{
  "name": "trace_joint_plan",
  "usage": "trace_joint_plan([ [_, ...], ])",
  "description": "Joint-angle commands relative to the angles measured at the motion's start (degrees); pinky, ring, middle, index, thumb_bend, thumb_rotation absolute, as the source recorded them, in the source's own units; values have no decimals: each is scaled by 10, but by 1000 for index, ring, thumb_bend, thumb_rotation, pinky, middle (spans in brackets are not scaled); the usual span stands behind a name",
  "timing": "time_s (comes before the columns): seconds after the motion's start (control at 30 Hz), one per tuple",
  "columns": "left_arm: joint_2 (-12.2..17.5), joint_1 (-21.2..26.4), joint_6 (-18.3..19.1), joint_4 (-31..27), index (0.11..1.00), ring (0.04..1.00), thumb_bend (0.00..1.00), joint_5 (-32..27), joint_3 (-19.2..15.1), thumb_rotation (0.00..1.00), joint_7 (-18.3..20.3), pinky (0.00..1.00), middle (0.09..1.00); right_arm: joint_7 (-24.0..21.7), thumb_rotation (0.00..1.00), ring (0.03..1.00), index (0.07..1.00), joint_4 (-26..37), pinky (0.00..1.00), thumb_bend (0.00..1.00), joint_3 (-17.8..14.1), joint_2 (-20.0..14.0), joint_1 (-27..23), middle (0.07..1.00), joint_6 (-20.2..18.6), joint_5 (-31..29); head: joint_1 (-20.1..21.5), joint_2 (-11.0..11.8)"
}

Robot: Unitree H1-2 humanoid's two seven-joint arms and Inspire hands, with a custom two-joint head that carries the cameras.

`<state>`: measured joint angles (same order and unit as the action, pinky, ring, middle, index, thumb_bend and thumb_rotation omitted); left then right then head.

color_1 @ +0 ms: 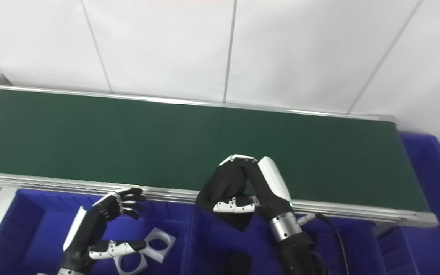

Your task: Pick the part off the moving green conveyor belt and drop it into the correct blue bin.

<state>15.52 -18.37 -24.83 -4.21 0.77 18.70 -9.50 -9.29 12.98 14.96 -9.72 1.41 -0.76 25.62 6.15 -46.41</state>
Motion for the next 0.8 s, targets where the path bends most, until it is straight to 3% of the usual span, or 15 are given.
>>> trace_joint_plan([
  [0.0, -6, -4, -21, -23, 726, 599, 875, -9, -13, 345, 26, 493, 687, -4, 0, 270, 487, 26, 219, 524, -6, -14, 1, 474, 14, -8, -1, 0],
  [0.2, -28, -12, -21, -31, 727, 598, 873, -12, -44, 335, 64, 491, 687, -31, 0, 264, 488, 10, 214, 524, -4, -63, 28, 473, 5, -1, 5, -13],
  [0.47, -52, -13, -21, -33, 728, 597, 865, -18, -79, 336, 109, 485, 686, -81, 0, 303, 489, 5, 242, 524, 11, -102, 24, 476, -21, 29, 12, -31],
  [0.63, -65, -11, -21, -31, 731, 595, 857, -30, -100, 334, 139, 485, 682, -114, 0, 330, 490, 1, 263, 523, 30, -122, 12, 478, -32, 68, 13, -36],
  [0.77, -71, -13, -21, -33, 732, 599, 860, -28, -112, 350, 153, 494, 688, -129, 1, 398, 537, 2, 320, 516, 46, -130, 7, 428, -46, 114, 14, -40],
])
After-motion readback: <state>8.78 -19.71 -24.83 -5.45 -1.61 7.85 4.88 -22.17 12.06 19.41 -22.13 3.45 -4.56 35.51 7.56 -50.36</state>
